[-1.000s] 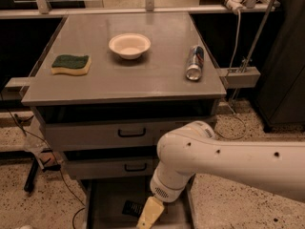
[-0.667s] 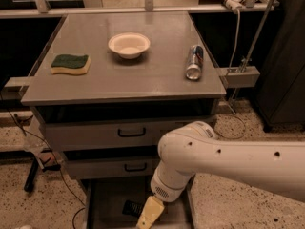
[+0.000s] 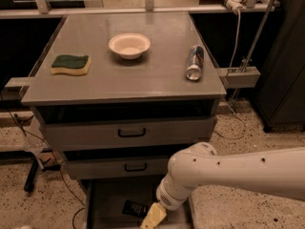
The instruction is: Pick rxbar chocolate from bottom drawer and place on counter
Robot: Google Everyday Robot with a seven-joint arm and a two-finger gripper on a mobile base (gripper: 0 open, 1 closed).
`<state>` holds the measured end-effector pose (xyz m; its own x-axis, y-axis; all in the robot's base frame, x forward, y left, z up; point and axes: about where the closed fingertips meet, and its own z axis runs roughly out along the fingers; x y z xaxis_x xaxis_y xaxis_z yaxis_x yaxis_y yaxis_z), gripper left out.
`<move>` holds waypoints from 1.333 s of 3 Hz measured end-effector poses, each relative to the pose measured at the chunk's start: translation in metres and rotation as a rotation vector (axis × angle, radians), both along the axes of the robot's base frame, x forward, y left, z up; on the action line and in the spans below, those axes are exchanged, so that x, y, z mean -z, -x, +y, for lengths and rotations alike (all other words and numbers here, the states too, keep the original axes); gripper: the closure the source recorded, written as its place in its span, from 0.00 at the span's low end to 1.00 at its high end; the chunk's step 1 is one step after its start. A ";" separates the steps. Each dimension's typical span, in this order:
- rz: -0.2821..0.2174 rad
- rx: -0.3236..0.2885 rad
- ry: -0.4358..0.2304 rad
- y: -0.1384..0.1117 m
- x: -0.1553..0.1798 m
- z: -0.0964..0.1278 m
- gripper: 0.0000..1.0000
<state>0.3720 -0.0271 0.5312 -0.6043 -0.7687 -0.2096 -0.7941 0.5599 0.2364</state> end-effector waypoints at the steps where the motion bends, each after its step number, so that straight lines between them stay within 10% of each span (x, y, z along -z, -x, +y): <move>1: -0.039 0.064 -0.023 -0.024 0.045 -0.016 0.00; 4: -0.027 0.122 -0.090 -0.041 0.116 -0.020 0.00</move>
Offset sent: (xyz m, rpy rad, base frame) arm 0.0650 -0.0441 -0.1252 0.0457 -0.0615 -0.1544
